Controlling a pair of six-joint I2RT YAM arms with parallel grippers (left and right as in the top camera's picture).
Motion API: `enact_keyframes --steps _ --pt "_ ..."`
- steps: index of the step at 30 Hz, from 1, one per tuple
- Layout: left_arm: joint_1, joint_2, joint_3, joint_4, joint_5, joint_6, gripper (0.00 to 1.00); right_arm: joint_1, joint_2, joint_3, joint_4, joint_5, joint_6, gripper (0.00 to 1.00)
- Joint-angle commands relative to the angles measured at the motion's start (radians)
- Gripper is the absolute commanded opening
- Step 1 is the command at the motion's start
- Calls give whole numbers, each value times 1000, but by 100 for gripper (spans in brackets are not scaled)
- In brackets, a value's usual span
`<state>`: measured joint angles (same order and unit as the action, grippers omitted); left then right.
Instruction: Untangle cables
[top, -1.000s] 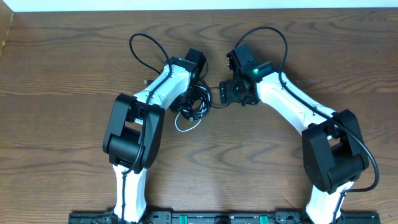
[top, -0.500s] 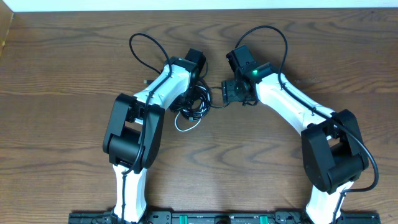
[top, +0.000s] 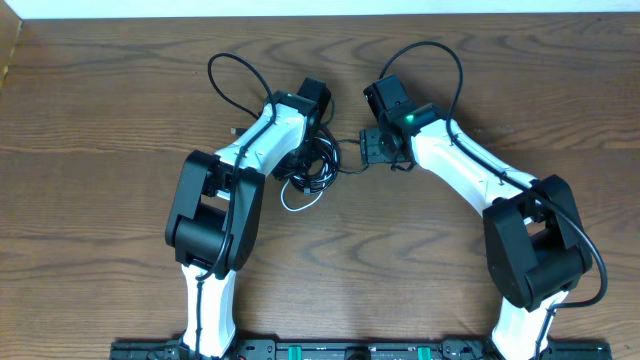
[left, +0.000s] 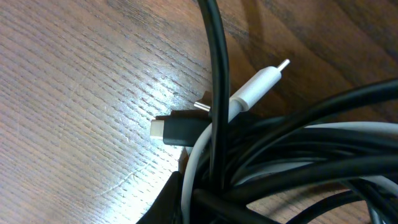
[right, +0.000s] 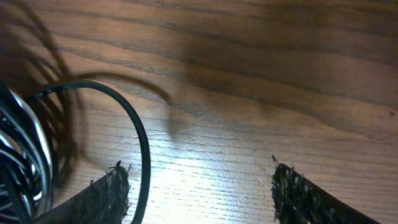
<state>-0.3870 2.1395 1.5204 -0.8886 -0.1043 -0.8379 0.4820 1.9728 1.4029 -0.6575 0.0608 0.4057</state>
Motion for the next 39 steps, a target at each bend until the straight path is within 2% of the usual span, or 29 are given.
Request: enact_keyframes --steps 1,14,18,27,31,34,39 --pt "14 47 -27 5 -39 -9 8 4 11 -10 4 19 9 71" --pt "14 47 -27 5 -39 -9 8 1 74 -10 31 31 8 73" --pt "14 47 -27 4 -39 -9 8 -11 75 -10 29 43 8 69" --pt "14 47 -30 5 -39 -9 8 -132 75 -10 -71 315 37 68" --pt "14 47 -30 5 -39 -9 8 -239 75 -10 -116 314 125 68" --pt "14 47 -30 4 -39 -9 8 -302 75 -10 -128 294 140 70" --pt "14 47 -30 5 -39 -9 8 -371 75 -10 -115 85 140 73"
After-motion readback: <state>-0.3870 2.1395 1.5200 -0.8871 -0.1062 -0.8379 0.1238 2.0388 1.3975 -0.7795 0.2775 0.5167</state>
